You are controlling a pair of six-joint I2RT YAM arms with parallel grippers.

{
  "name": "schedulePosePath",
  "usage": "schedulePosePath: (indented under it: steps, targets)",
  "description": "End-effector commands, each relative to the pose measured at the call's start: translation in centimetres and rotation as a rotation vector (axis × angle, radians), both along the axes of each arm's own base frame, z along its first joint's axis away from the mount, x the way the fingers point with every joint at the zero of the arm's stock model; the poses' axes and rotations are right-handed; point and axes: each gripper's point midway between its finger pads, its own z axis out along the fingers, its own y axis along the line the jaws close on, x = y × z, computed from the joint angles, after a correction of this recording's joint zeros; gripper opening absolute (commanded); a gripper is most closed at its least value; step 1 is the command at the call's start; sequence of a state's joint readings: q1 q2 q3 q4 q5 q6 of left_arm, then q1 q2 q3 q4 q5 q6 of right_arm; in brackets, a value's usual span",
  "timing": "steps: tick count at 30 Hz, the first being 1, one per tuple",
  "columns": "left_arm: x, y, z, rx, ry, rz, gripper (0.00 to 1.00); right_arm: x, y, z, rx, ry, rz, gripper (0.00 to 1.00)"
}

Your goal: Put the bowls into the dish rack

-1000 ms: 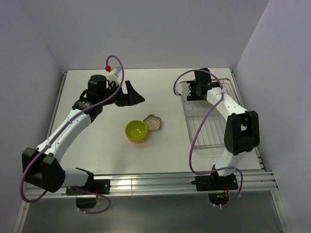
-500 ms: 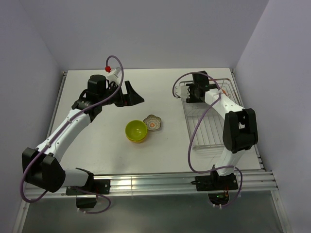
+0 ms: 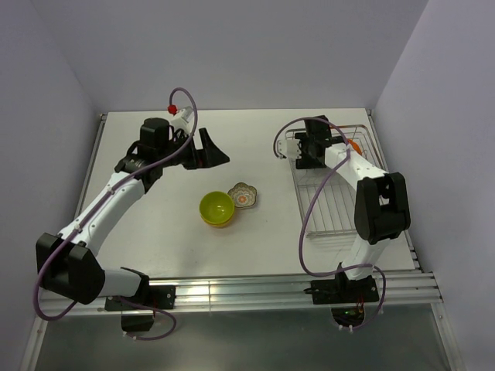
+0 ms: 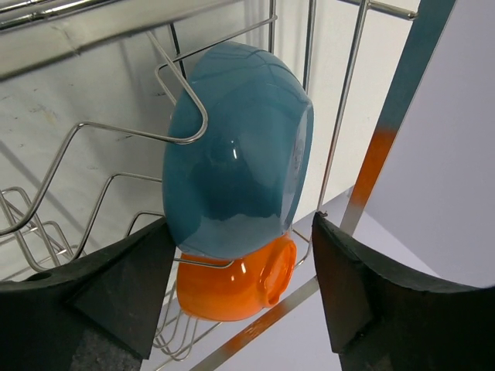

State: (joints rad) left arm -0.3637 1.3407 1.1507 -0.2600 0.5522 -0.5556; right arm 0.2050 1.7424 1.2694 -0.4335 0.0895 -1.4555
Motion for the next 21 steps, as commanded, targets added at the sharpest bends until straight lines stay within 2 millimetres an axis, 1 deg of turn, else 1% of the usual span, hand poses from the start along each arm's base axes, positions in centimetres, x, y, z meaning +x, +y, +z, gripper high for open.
schedulePosePath:
  steps: [1, 8, 11, 14, 15, 16, 17, 18, 20, 21]
  targets:
    - [0.6, 0.0, 2.6, -0.007, -0.088, -0.011, 1.00, 0.1, 0.0, 2.0, 0.004, -0.061, -0.012, 0.79]
    - [0.2, 0.4, 3.1, 0.003, -0.106, -0.010, 1.00, -0.7, -0.1, 4.0, 0.011, -0.080, -0.008, 0.82]
    - [0.2, 0.8, 3.0, 0.020, -0.108, -0.007, 1.00, -1.5, -0.1, 5.9, 0.023, -0.106, -0.003, 0.83]
    - [0.0, 1.2, 2.2, 0.062, -0.088, -0.026, 1.00, -2.1, -0.3, 6.8, 0.028, -0.113, -0.007, 0.84]
    - [-0.1, 1.4, 1.8, 0.075, -0.077, -0.037, 0.99, -2.3, -0.3, 7.5, 0.033, -0.125, -0.011, 0.84]
    - [0.1, 1.8, 1.5, 0.097, -0.082, -0.045, 1.00, -2.6, -0.4, 7.7, 0.042, -0.120, -0.021, 0.84]
    - [-0.1, 2.0, 0.6, 0.117, -0.043, -0.053, 1.00, -2.8, -0.4, 8.0, 0.049, -0.124, -0.025, 0.85]
    - [0.1, 2.5, 0.2, 0.127, -0.033, -0.050, 0.99, -3.1, -0.5, 8.7, 0.059, -0.135, -0.032, 0.86]
    - [0.1, 3.2, -0.9, 0.155, -0.009, -0.068, 0.99, -3.7, -0.4, 9.2, 0.091, -0.136, -0.052, 0.86]
    - [0.4, 3.9, -1.1, 0.179, -0.028, -0.072, 0.99, -3.9, -0.3, 10.2, 0.127, -0.154, -0.077, 0.87]
